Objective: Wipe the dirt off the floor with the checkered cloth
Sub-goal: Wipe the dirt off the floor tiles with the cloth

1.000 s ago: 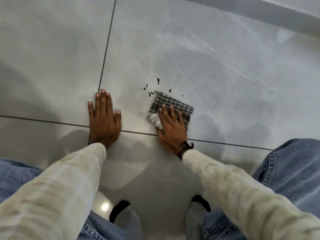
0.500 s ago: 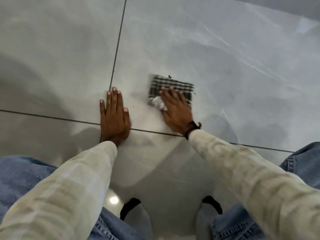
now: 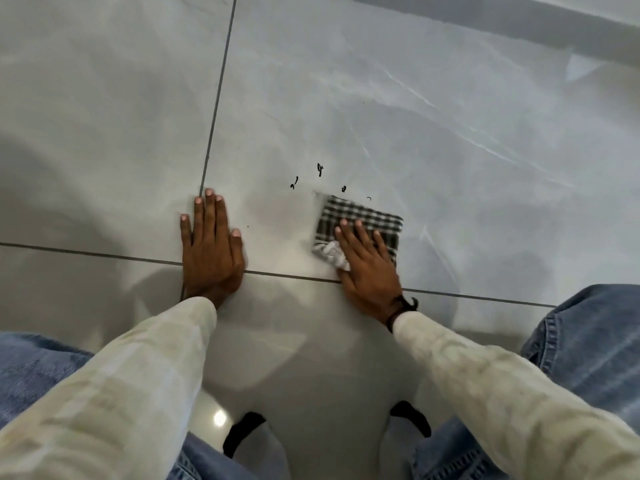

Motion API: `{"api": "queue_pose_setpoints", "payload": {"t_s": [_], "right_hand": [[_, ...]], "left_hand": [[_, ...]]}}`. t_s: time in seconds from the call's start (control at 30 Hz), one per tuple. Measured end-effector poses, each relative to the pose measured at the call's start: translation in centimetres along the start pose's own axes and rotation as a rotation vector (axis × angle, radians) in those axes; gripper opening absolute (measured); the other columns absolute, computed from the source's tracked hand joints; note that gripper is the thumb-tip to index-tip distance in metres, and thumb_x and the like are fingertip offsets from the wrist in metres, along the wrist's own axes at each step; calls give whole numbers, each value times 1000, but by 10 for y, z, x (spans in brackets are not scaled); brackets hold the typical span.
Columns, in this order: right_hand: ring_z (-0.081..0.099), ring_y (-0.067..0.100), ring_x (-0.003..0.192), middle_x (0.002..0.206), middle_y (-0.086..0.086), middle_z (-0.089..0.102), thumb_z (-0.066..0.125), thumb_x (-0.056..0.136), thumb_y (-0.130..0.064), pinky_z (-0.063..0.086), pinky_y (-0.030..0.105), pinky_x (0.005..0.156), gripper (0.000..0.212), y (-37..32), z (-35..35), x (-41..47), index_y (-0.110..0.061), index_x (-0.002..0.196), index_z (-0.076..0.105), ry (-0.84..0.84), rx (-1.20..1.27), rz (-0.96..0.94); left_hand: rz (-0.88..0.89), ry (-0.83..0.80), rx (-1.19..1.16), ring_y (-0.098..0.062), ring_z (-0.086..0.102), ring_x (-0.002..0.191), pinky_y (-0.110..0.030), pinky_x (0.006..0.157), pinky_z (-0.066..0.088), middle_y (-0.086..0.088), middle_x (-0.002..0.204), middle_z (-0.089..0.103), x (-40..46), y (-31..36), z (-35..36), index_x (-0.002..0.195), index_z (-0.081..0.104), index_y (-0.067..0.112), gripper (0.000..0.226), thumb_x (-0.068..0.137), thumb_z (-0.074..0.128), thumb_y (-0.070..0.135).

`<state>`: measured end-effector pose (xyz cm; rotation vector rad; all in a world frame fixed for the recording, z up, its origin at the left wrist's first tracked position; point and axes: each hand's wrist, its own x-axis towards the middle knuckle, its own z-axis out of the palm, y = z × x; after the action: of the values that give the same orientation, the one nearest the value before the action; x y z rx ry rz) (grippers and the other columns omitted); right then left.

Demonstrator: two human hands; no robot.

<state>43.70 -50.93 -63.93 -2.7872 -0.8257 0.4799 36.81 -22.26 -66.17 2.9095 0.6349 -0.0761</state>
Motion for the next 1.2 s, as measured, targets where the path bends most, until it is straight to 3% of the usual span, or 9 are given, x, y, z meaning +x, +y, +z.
{"api": "queue_pose_setpoints", "payload": {"t_s": [0.2, 0.37, 0.43, 0.53, 0.7, 0.87, 0.97, 1.07, 1.2], "right_hand": [[12, 27, 160, 172, 4, 20, 42, 98, -35, 11, 53, 130, 69, 11, -20, 65, -15, 162, 24, 53, 6, 290], [18, 24, 159, 170, 2, 25, 35, 96, -40, 18, 51, 129, 69, 26, -21, 33, -18, 161, 27, -27, -22, 8], [17, 23, 160, 171, 2, 24, 31, 95, -40, 18, 51, 128, 70, 49, -32, 43, -17, 161, 27, -23, -19, 89], [11, 26, 161, 172, 3, 18, 44, 100, -33, 13, 52, 129, 67, 29, -31, 86, -17, 162, 24, 21, -36, 243], [15, 24, 160, 172, 1, 22, 39, 99, -38, 15, 53, 129, 67, 17, -26, 65, -19, 162, 25, -81, -80, -118], [12, 28, 160, 172, 3, 19, 41, 100, -37, 13, 57, 128, 67, 28, -43, 117, -16, 161, 24, -45, -41, 114], [16, 29, 160, 171, 3, 24, 41, 101, -42, 15, 58, 128, 67, -6, -29, 114, -15, 160, 27, -61, -82, -31], [15, 25, 160, 171, 1, 23, 33, 101, -47, 15, 53, 130, 67, 18, -28, 69, -18, 161, 25, -113, -120, -209], [14, 27, 160, 172, 2, 22, 38, 103, -43, 16, 56, 128, 65, 38, -44, 104, -17, 161, 25, -78, -80, -2]], "left_hand": [[-1, -5, 4, -30, 10, 170, -54, 138, 9, -13, 183, 8, 1, -1, 1, 172, 14, 7, 69, 108, 28, 31], [5, 15, 13, -32, 12, 170, -55, 138, 10, -14, 182, 10, 0, -1, 3, 172, 15, 6, 69, 109, 28, 30], [8, 17, 18, -32, 13, 170, -55, 138, 10, -14, 182, 10, 1, -1, 3, 171, 15, 6, 68, 109, 27, 30], [14, 21, 11, -32, 13, 170, -56, 137, 10, -15, 182, 10, 1, -1, 3, 171, 15, 5, 69, 108, 28, 30], [19, 30, 9, -32, 13, 170, -56, 137, 11, -15, 182, 11, 0, -1, 3, 171, 15, 5, 69, 108, 31, 29], [15, 39, 18, -30, 13, 170, -56, 137, 11, -14, 182, 11, 1, 1, 3, 171, 16, 6, 68, 109, 29, 29], [12, 40, 13, -31, 14, 170, -56, 137, 12, -15, 182, 12, 0, 0, 3, 171, 18, 4, 68, 109, 30, 28], [12, 31, 25, -30, 13, 170, -56, 137, 12, -15, 182, 11, 1, 1, 1, 171, 17, 4, 68, 109, 29, 28], [11, 28, 21, -30, 13, 170, -56, 137, 13, -16, 182, 11, 0, 2, -1, 171, 17, 4, 68, 109, 29, 28]]}}
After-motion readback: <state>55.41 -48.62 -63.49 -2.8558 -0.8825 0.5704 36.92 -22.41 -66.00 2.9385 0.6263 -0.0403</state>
